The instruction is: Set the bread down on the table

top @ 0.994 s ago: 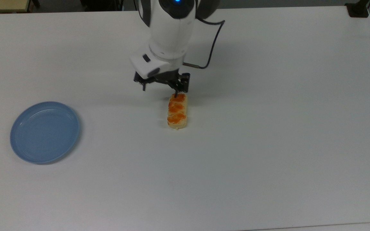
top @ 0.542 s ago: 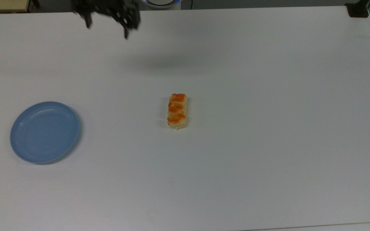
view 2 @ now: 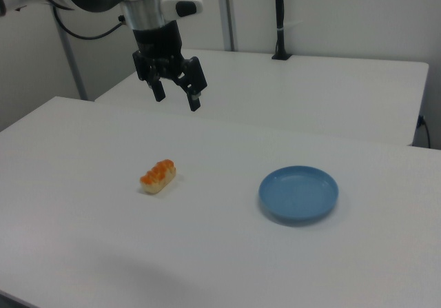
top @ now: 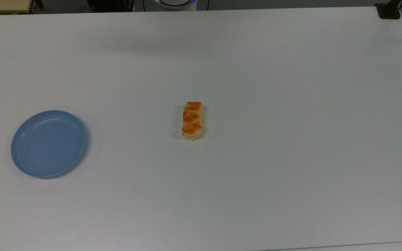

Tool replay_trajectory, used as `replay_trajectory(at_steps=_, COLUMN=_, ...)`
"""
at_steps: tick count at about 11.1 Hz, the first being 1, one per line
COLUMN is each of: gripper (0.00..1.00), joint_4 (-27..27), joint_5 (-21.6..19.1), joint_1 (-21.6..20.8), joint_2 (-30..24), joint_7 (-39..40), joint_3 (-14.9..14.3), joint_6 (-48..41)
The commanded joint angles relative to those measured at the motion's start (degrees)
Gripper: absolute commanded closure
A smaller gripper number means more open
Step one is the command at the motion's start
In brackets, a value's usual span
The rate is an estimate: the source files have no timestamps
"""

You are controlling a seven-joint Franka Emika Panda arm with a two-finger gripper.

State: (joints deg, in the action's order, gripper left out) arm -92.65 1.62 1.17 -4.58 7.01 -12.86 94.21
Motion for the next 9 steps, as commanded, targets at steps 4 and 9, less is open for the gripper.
replay_trajectory(at_steps=4, gripper=0.00, joint_4=1.15, joint_5=-2.31, joint_1=-0.40, joint_2=0.89, joint_7=-4.16, joint_3=1.68, joint_6=-0.35)
replay_trajectory(at_steps=9, gripper=0.00, joint_4=0.89, joint_5=-1.44, joint_1=0.32, joint_2=1.68, joint_7=-4.29, joint_3=3.72, joint_6=-0.09)
